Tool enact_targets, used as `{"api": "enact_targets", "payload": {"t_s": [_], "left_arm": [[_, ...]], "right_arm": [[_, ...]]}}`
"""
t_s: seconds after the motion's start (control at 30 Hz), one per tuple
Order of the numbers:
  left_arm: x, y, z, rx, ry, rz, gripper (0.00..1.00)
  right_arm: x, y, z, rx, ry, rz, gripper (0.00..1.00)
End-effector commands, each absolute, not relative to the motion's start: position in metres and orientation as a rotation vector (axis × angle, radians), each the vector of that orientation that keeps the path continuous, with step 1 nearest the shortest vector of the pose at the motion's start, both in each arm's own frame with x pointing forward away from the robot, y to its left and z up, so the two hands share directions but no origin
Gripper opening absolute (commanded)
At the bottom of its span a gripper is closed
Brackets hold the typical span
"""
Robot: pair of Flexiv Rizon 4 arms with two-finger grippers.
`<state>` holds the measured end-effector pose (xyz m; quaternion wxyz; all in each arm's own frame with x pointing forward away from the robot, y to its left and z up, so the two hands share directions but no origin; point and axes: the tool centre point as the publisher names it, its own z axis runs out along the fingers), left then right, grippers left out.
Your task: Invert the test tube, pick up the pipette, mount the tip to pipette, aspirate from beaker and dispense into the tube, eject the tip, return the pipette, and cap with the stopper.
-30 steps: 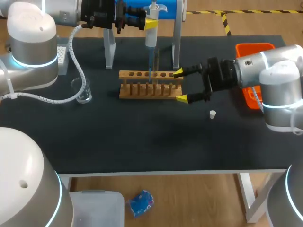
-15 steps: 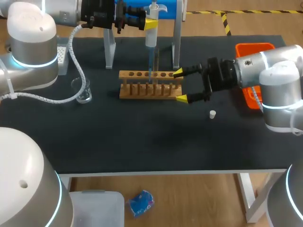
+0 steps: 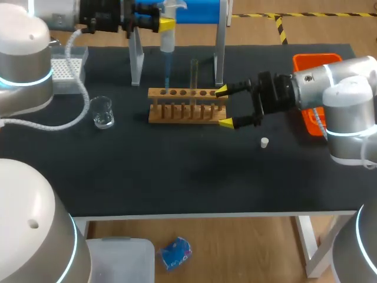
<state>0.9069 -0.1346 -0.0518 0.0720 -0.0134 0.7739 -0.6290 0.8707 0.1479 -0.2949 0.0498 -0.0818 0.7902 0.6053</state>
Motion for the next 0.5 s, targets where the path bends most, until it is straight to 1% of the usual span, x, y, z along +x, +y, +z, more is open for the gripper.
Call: {"api": "enact_targets", "payload": {"t_s": [0.03, 0.5], "left_arm": [[0.897, -0.082, -0.046, -0.026, 2.31, -1.886, 0.0], [0.919, 0.017, -0.064, 0.122, 2.312, -1.906, 0.0]], "right_arm": [[0.87, 0.147, -0.294, -0.25, 2.408, 1.841, 1.0], [0.87, 0.147, -0.294, -0.25, 2.408, 1.841, 1.0]]}}
